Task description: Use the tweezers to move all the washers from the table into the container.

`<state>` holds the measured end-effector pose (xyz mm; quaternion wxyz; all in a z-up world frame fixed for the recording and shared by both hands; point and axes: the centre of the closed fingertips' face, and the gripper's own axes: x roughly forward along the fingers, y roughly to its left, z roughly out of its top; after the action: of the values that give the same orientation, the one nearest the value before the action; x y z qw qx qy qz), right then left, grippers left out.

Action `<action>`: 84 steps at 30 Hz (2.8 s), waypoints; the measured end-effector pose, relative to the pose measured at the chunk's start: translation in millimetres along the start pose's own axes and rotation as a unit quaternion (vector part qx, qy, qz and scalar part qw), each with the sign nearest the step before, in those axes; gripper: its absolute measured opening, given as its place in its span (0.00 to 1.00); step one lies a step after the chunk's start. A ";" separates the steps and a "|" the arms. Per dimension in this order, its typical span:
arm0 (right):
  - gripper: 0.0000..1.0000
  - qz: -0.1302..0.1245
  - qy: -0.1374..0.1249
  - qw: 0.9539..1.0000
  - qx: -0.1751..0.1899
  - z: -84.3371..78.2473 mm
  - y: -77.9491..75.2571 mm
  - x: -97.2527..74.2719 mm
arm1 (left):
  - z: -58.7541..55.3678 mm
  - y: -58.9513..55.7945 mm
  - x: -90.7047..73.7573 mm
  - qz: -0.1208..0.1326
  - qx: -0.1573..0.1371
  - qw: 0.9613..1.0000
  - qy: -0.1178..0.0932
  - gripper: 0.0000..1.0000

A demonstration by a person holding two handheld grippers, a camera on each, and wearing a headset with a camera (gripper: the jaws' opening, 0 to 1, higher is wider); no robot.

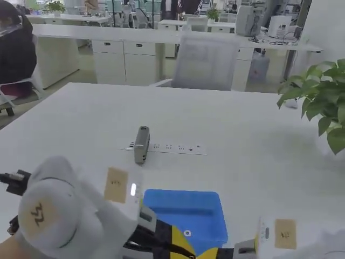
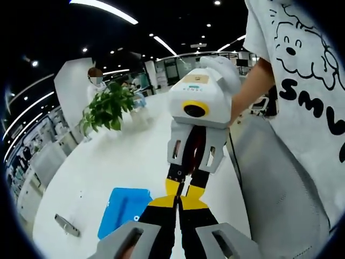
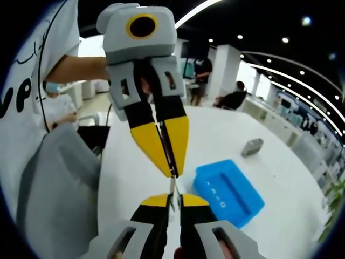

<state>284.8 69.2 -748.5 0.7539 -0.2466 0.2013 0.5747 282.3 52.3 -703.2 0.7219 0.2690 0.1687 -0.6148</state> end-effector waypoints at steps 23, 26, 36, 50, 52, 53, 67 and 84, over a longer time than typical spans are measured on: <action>0.03 0.032 0.032 0.999 0.018 -31.4 1.0 35.5 | -41.5 1.9 19.8 0.008 -0.057 0.998 0.003 0.00; 0.04 0.035 0.035 0.999 0.019 -33.9 0.7 37.0 | -43.5 1.9 21.3 0.011 -0.062 0.998 0.002 0.00; 0.03 0.032 0.035 0.998 0.028 -32.7 0.2 33.2 | -39.0 4.0 23.1 0.018 -0.076 0.997 -0.007 0.00; 0.00 0.038 0.055 0.998 0.000 -43.0 2.9 32.9 | -42.9 3.9 23.2 0.029 -0.093 0.995 -0.004 0.00; 0.00 0.030 0.055 0.998 -0.012 -43.3 3.3 32.1 | -41.8 0.2 22.9 0.023 -0.094 0.995 -0.005 0.00; 0.00 0.033 0.057 0.998 -0.007 -44.2 4.9 32.4 | -41.3 -1.0 23.0 0.024 -0.093 0.995 -0.006 0.00; 0.06 0.044 0.040 0.998 -0.010 -26.9 3.5 38.0 | -42.2 0.5 22.8 0.025 -0.088 0.996 -0.002 0.00; 0.01 0.046 0.053 0.997 -0.044 -26.0 1.9 26.4 | -30.4 2.0 25.3 0.023 -0.066 0.998 0.004 0.00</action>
<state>289.2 74.2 -785.0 0.7031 -0.3006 0.2267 0.6033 291.6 50.4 -741.7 0.7513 0.2267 0.2054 -0.5848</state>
